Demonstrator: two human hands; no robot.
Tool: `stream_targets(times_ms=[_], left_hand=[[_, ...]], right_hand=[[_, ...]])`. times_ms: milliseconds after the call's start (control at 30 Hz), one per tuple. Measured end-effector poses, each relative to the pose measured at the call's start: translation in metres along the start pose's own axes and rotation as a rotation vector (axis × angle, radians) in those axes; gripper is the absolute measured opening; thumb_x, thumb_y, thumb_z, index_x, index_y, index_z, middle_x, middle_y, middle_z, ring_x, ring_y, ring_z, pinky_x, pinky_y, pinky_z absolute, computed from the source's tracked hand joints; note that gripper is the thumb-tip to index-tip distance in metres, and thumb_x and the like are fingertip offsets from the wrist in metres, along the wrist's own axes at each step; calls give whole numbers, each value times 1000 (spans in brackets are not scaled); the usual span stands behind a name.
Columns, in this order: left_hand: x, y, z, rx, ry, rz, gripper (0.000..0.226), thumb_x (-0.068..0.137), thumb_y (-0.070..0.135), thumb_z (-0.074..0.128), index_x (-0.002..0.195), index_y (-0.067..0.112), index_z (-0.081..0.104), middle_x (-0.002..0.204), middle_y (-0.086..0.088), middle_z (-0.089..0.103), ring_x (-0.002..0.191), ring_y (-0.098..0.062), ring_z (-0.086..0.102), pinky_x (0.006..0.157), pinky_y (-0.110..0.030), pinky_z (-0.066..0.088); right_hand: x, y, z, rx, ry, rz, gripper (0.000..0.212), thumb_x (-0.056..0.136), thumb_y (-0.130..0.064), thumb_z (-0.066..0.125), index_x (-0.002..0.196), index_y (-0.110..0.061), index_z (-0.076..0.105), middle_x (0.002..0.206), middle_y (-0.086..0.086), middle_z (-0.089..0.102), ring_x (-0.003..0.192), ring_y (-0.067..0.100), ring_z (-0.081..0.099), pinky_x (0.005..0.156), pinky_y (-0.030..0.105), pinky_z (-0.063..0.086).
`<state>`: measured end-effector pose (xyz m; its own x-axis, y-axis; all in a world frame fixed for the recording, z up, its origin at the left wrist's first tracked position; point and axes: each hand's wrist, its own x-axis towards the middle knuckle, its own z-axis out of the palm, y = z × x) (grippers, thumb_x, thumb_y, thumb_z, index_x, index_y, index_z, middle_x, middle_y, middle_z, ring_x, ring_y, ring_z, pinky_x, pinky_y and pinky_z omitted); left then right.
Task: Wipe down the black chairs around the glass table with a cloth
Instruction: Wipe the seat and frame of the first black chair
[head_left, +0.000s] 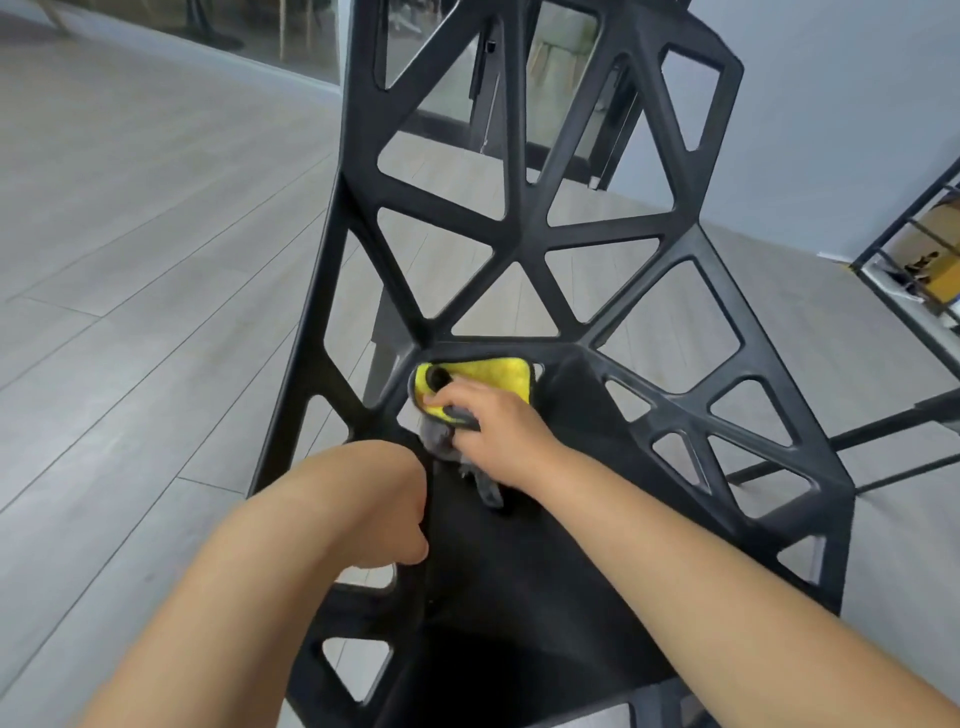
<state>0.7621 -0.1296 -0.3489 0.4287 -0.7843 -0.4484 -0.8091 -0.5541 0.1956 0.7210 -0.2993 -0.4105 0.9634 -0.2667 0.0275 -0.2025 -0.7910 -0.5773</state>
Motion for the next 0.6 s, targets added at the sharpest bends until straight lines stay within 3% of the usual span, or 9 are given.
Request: stream_targets(times_ms=[133, 200, 300, 400, 600], left_hand=[[5, -3, -2, 59, 139, 8, 25, 87, 38, 50, 86, 21, 67, 78, 3, 63, 75, -16, 61, 71, -29, 53], [14, -1, 0, 39, 248, 30, 28, 87, 40, 52, 109, 27, 63, 103, 4, 63, 97, -17, 59, 84, -33, 52], [29, 8, 14, -41, 133, 99, 67, 82, 48, 60, 141, 26, 39, 148, 5, 35, 134, -16, 34, 104, -35, 40], [40, 13, 27, -7, 24, 73, 81, 78, 48, 64, 146, 21, 30, 158, 4, 13, 142, -16, 20, 108, -39, 35], [40, 14, 29, -12, 24, 14, 84, 80, 50, 63, 149, 29, 21, 158, 9, 8, 144, -26, 13, 114, -38, 25]], right_hand=[[59, 18, 3, -22, 138, 11, 41, 82, 2, 59, 118, -17, 63, 123, -3, 57, 114, 19, 53, 93, 40, 46], [75, 21, 6, -37, 168, -8, 38, 83, -2, 61, 117, -19, 62, 123, -3, 57, 114, 20, 52, 92, 41, 47], [77, 24, 7, -50, 140, -42, 37, 86, -7, 59, 118, -25, 59, 125, -8, 54, 115, 17, 50, 90, 40, 48], [64, 49, -14, -130, 133, 5, 41, 83, -3, 56, 117, -26, 59, 132, -8, 50, 118, 17, 49, 91, 38, 45], [30, 98, -69, -265, 247, 294, 36, 89, -9, 53, 118, -28, 58, 126, -7, 55, 109, 23, 54, 76, 31, 44]])
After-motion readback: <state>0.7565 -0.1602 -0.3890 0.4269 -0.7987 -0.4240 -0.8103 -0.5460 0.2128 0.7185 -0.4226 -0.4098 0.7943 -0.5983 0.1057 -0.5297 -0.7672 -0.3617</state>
